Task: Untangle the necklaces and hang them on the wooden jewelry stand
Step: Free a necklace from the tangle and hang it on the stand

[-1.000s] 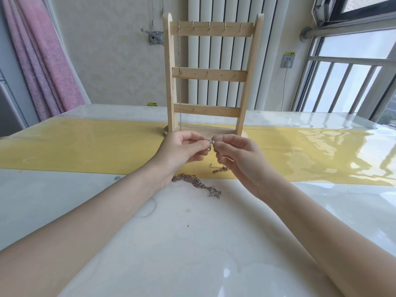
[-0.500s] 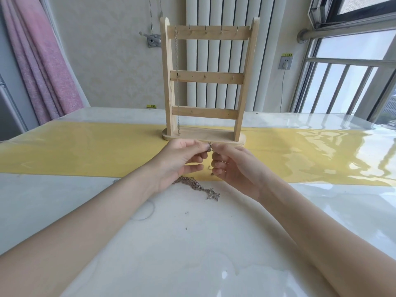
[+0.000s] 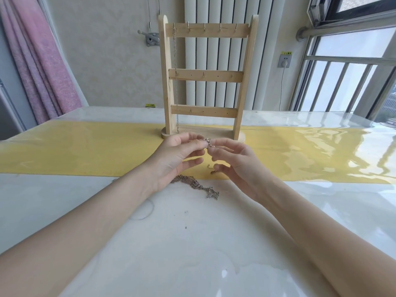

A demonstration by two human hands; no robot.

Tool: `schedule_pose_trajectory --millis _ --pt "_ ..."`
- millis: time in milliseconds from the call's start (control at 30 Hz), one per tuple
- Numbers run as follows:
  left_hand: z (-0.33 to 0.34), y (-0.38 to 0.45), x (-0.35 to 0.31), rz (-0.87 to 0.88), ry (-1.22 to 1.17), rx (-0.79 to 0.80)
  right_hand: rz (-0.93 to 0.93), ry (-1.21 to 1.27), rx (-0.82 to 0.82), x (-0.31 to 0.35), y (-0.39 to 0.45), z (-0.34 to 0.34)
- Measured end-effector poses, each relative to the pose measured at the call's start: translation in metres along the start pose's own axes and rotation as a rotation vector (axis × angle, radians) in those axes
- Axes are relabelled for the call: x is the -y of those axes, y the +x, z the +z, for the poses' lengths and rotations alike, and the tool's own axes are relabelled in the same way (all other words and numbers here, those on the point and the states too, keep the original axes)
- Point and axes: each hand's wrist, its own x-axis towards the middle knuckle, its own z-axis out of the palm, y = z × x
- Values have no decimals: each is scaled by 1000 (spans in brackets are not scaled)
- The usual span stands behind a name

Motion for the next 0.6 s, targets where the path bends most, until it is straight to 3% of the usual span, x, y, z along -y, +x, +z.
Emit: schedule_pose_trajectory --millis 200,533,600 --pt "-2 1 1 128 327 -40 -21 -77 -43 3 -2 1" --pt "-2 0 0 283 537 -16 -47 -150 15 4 -3 1" --pt "-2 0 0 252 485 -15 -59 -175 11 4 -2 -1"
